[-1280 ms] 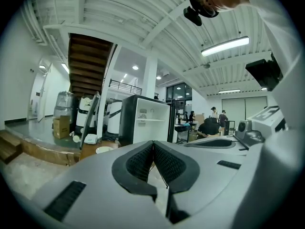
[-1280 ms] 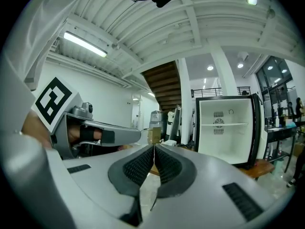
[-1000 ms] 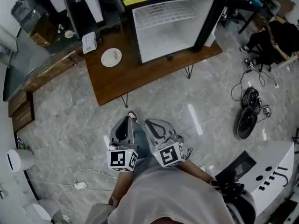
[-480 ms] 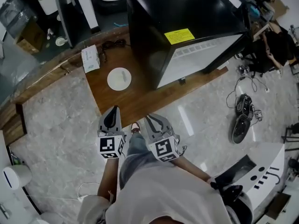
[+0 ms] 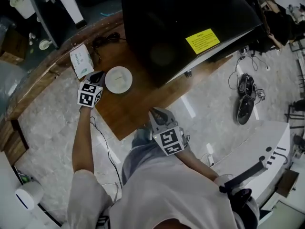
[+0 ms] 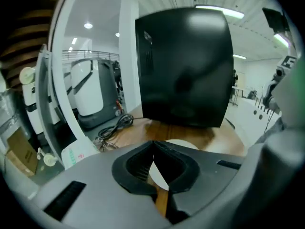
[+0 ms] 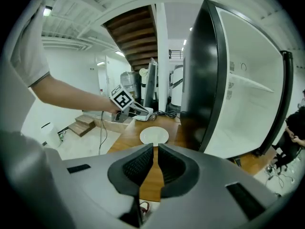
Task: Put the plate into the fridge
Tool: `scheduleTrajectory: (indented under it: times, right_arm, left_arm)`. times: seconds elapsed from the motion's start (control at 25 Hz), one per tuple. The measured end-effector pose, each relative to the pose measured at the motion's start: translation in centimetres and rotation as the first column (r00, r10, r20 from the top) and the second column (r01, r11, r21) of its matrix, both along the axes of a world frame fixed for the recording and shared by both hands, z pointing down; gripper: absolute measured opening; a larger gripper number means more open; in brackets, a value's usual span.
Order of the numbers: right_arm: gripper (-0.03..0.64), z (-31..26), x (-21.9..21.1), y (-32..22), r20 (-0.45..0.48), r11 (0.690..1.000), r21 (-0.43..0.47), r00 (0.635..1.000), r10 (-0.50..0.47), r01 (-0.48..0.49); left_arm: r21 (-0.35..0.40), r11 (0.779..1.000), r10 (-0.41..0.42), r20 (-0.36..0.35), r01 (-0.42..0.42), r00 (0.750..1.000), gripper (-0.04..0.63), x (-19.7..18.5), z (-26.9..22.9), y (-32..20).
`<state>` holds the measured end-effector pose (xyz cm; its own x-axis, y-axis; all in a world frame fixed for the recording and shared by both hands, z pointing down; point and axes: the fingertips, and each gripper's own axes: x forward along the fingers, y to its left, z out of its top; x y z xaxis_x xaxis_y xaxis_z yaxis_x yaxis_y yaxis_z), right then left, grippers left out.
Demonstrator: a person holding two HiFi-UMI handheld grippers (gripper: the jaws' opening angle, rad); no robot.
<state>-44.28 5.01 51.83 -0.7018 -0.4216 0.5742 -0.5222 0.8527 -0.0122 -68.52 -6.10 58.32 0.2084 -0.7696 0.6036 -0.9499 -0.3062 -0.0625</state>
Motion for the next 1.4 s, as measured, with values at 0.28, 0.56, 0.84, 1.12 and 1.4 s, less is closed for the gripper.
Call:
scheduleTrajectory:
  times: [0.28, 0.56, 0.84, 1.12, 1.4]
  right_arm:
    - [0.02, 4.3, 1.1, -4.3, 0.012, 0.993, -0.115, 0.999, 0.038, -0.037]
    - [0.021, 10.5, -3.4, -8.5, 0.088, 0.944, -0.324, 0.992, 0.094, -0.061]
    - [0.172, 16.6, -7.1, -10.6, 0.21, 0.725, -0.683, 0.927, 0.31, -0.088]
    - [0.184, 19.5, -5.3, -11.7, 0.15, 0.611, -0.768, 0.872, 0.466, -0.194]
    - [0.183, 21.1, -3.8, -13.1, 0.135, 0.531, -0.812, 0.806, 0.577, -0.244]
  left_arm:
    - [-0.294, 0.939, 0.227, 0.137, -0.18, 0.964, 0.018, 1.1, 9.5, -6.5]
    - [-0.356, 0.916, 0.277, 0.232, -0.184, 0.932, 0.018, 1.9, 12.1, -10.1]
    - [-0.464, 0.873, 0.284, 0.235, -0.15, 0.929, 0.018, 1.6, 15.1, -10.6]
    - [-0.438, 0.876, 0.34, 0.265, -0.201, 0.903, 0.018, 2.5, 15.4, -10.1]
    - [-0.435, 0.809, 0.523, 0.225, -0.395, 0.822, 0.018, 6.5, 15.6, -8.9]
